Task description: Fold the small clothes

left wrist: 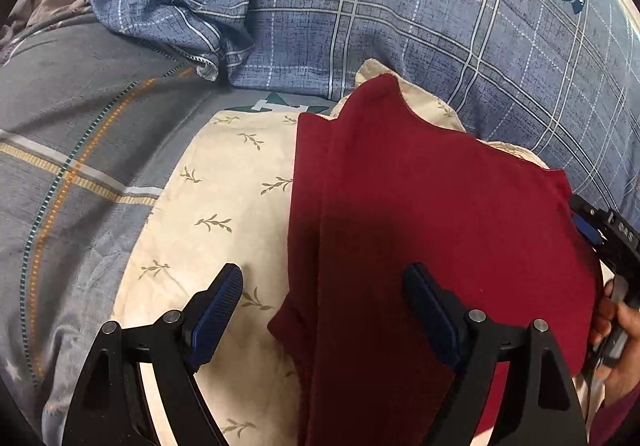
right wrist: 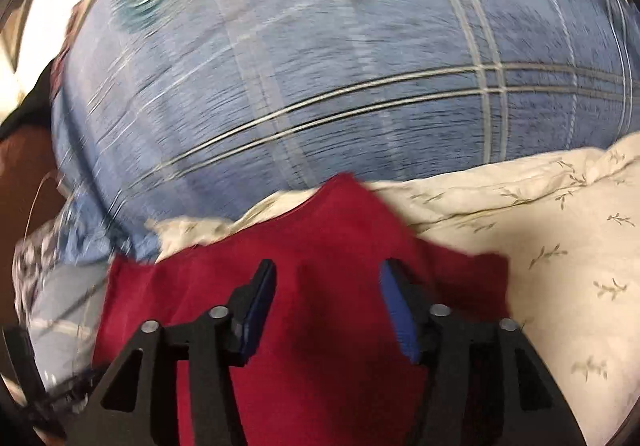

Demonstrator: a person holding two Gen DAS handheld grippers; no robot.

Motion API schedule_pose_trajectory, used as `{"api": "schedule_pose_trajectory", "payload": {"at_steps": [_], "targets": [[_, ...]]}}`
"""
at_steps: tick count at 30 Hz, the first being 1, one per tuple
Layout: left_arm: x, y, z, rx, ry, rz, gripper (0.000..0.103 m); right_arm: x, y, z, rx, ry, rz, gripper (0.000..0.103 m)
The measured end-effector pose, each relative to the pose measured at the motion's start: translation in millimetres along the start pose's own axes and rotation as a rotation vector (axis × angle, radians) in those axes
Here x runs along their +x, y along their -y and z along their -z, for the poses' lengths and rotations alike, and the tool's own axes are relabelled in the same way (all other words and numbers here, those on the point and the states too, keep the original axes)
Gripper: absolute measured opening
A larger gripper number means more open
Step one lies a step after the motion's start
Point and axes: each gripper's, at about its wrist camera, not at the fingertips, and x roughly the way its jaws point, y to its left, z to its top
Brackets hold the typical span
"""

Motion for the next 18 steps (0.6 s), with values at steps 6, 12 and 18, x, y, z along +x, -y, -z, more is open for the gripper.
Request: {"api": "schedule_pose_trajectory", "payload": {"at_steps": [6,12,18], "targets": [[-16.9,-6.9,4.5,-0.006,0.011,0.022,0.084,-0.1,-80.4,21.0,-0.155,-0.106,-0.116,0.053],[-45.4,-37.7,34.1,-0.109,-0.004,0.098,0.084,33.6,-175.6,39.9,-0.315,-0.192,-0.225,0.043],[-58.7,-52.2,40.0,-0.122,0.044,0.079,0.084,98.7,-247.7,56.7,-0.418,-0.317,-0.177,0.046]]}}
